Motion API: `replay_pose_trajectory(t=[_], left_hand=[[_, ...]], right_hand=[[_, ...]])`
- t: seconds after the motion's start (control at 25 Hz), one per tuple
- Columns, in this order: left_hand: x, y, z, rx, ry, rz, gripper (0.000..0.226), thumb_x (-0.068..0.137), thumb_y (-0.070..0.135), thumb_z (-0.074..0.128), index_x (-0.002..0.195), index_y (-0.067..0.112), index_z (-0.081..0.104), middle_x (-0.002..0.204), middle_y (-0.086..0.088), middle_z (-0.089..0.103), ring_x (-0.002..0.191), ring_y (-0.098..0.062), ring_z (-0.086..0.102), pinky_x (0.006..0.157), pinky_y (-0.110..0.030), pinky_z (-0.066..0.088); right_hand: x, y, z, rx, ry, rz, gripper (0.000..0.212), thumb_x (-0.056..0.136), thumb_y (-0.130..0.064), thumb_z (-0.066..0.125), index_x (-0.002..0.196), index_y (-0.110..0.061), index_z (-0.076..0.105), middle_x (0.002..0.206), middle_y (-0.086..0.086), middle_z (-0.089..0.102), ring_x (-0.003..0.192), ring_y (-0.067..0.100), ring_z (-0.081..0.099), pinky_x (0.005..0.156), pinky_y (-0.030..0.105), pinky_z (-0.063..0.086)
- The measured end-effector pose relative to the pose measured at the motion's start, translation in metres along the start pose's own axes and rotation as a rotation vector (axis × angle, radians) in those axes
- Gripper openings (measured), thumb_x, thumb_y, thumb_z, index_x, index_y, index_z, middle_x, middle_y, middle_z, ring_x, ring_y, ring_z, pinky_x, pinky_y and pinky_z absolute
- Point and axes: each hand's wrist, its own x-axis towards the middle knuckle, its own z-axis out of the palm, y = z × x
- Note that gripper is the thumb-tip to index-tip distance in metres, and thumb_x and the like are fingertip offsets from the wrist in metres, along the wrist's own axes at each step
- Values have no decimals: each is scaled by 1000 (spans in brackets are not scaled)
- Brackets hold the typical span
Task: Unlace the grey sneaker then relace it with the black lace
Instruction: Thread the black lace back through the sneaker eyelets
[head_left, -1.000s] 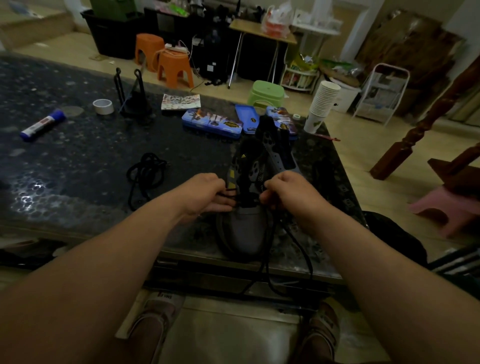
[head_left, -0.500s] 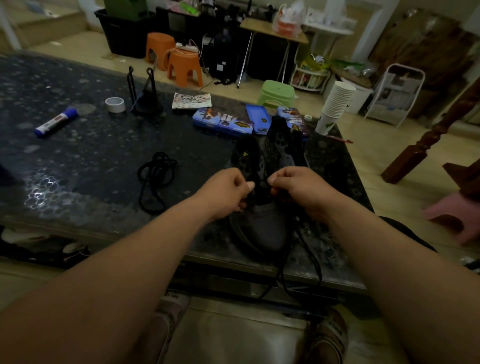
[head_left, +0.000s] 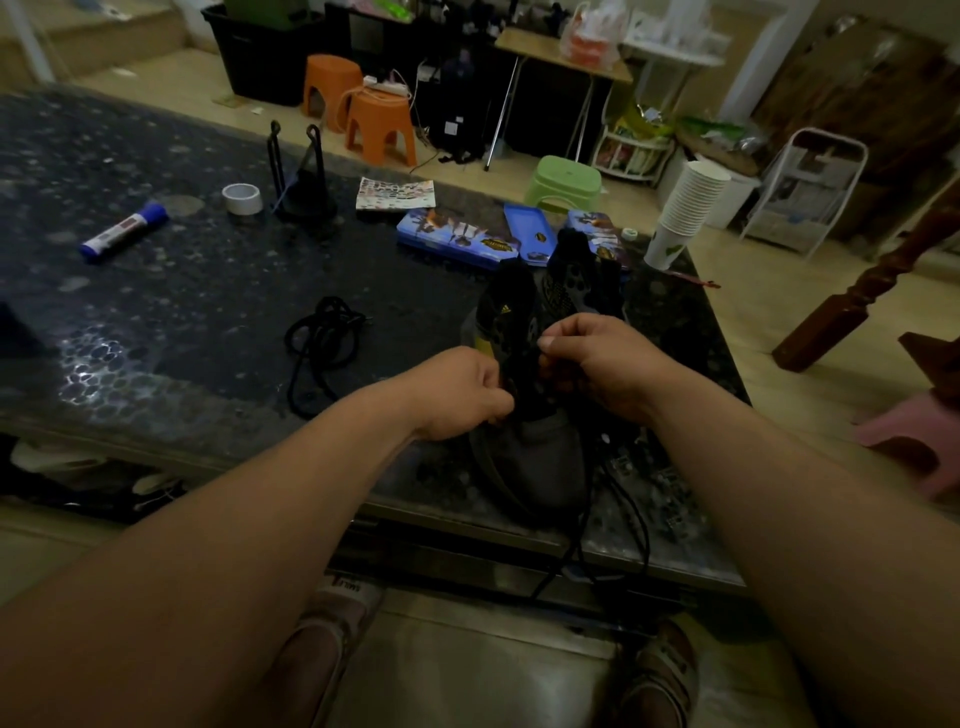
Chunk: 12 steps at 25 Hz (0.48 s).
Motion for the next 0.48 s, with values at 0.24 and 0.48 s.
replay_pose_trajectory(t=[0.24, 0.48], left_hand=[[10, 5, 19, -83, 203, -48, 36, 93, 51, 69, 94, 20, 50, 89, -4, 67, 77, -19, 64, 59, -33, 45], [13, 11, 26, -141, 282, -77, 28, 89, 31, 70, 97, 23, 44, 94, -5, 64, 81, -23, 65, 66, -40, 55]], right_hand=[[-12, 13, -10, -69, -13, -15, 9, 100, -13, 65, 94, -13, 71, 87, 11, 67, 83, 23, 64, 77, 34, 52], [-3, 7, -2, -666, 9, -492, 37, 100, -12, 56, 129, -34, 63, 107, -3, 68, 91, 11, 63, 80, 29, 52]])
